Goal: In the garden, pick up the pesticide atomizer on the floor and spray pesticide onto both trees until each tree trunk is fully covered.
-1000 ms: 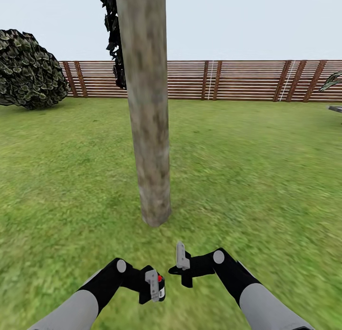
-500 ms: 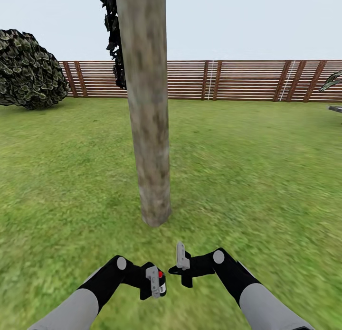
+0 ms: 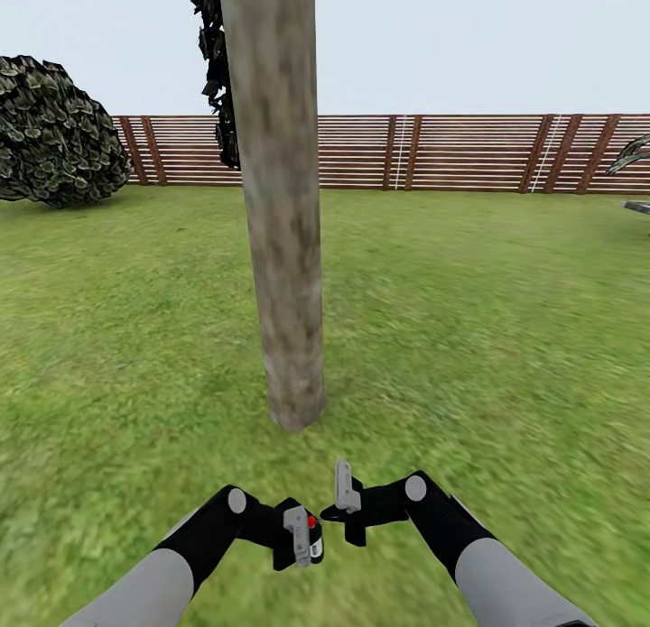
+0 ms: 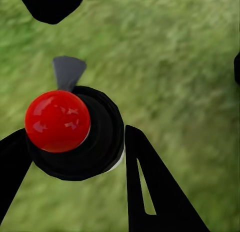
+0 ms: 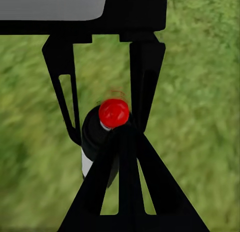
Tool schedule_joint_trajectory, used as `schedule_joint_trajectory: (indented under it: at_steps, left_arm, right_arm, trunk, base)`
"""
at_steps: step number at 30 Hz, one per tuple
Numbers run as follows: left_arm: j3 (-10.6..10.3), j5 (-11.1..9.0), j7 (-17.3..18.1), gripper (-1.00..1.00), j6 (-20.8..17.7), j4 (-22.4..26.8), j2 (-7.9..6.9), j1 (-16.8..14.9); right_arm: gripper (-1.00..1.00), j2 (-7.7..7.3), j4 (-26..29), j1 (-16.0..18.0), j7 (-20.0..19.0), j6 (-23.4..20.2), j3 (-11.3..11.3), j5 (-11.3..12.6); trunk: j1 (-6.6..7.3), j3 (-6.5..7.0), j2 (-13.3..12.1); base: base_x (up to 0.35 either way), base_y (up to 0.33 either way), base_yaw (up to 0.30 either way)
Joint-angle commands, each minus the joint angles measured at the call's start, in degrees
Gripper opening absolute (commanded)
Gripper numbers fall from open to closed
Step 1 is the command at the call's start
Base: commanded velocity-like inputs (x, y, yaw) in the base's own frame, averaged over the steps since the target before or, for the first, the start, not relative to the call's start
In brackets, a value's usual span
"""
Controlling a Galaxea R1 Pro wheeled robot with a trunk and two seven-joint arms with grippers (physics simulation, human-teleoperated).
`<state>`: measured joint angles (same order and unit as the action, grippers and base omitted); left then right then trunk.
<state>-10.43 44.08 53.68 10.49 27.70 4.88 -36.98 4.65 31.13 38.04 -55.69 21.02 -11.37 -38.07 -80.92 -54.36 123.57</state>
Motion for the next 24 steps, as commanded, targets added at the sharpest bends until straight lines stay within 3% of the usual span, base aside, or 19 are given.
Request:
schedule_joint_trajectory:
  at_steps: [1,7,14,24]
  left_arm:
    - [0.1,0.6,0.0,-1.0,0.6,0.1,0.07,0.0]
    - [0.1,0.6,0.0,-1.0,0.6,0.1,0.21,0.0]
    - [-0.1,-1.8,0.1,-1.0,0.8,0.0,0.13,0.0]
    - [-0.1,-2.1,0.1,-1.0,0.9,0.0,0.09,0.0]
  right_arm:
    - [-1.0,0.01,0.1,0.0,0.0,0.3,0.1,-0.4]
    - [-1.0,0.0,0.1,0.0,0.0,0.3,0.1,-0.4]
    - [-1.0,0.01,0.1,0.0,0.0,0.3,0.1,-0.4]
    - [-1.0,0.0,0.1,0.0,0.0,0.3,0.1,-0.4]
  trunk:
    - [0.01,-0.05,0.0]
    - [0.01,-0.05,0.0]
    - [0.01,-0.05,0.0]
    - [0.01,-0.05,0.0]
  base:
    - [0.0,0.0,0.0]
    - [0.0,0.0,0.0]
    - [0.0,0.0,0.0]
    - [0.0,0.0,0.0]
